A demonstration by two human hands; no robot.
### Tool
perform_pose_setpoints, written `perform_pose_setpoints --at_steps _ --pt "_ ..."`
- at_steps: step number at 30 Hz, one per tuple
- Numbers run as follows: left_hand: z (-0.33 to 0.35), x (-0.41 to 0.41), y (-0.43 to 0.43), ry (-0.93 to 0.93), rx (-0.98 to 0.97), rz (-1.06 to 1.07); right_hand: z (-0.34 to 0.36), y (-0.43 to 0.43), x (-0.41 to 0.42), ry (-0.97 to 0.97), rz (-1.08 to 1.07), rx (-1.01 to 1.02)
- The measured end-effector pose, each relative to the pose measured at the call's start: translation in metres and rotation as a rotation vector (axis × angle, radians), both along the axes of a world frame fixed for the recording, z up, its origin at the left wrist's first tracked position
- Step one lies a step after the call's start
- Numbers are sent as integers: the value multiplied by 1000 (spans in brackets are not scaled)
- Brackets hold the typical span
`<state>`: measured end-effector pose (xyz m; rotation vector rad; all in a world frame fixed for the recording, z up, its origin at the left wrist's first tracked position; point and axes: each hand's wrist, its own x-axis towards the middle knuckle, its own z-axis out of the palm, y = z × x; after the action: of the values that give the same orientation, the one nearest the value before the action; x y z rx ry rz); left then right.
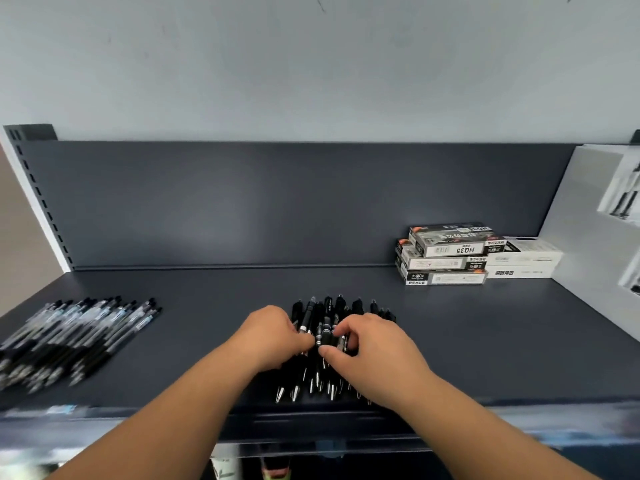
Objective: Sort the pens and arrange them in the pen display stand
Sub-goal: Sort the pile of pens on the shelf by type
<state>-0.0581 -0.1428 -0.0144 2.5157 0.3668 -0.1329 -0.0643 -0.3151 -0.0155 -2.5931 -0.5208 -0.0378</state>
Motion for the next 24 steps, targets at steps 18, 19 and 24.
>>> perform_pose_setpoints --at_steps 18,19,24 --pt "0 0 22 -42 -542 6 8 19 13 125 -163 48" --pt "0 1 21 -61 -594 12 8 17 13 134 -175 133" --pt "8 0 8 -80 -903 29 5 20 8 122 -161 419"
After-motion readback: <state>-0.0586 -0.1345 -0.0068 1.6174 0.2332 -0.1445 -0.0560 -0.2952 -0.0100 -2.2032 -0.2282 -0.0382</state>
